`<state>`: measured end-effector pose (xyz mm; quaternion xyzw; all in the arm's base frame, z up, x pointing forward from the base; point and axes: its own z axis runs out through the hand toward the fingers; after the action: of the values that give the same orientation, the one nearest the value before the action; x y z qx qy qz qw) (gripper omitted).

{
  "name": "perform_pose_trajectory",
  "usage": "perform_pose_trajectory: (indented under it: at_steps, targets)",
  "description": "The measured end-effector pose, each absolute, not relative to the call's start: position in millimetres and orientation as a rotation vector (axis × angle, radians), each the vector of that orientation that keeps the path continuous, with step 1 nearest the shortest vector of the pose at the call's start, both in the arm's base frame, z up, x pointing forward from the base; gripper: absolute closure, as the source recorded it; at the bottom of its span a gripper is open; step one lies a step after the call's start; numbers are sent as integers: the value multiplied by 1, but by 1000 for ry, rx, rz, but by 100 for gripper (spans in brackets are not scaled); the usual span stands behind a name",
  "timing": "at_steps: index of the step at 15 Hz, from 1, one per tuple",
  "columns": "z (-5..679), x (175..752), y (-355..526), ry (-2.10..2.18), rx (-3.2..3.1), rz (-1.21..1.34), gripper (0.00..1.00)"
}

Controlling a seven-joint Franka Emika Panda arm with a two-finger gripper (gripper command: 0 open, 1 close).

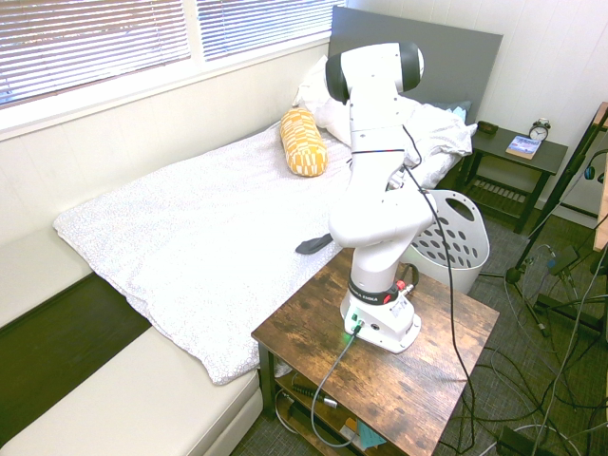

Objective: Put my clothes in the laundry bag

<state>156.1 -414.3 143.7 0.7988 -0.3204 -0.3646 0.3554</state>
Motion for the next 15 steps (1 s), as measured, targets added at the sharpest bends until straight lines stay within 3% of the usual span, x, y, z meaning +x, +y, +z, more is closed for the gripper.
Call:
perform_pose_trajectory:
  at_steps: [4,10,12,15]
  targets:
    - [181,198,-423,-889,2136,-881,0]
    - [275,366,-301,-782,2412,-576,0]
    - [257,391,-258,-703,2457,-591,0]
    - [193,386,-236,-637,2455,-683,0]
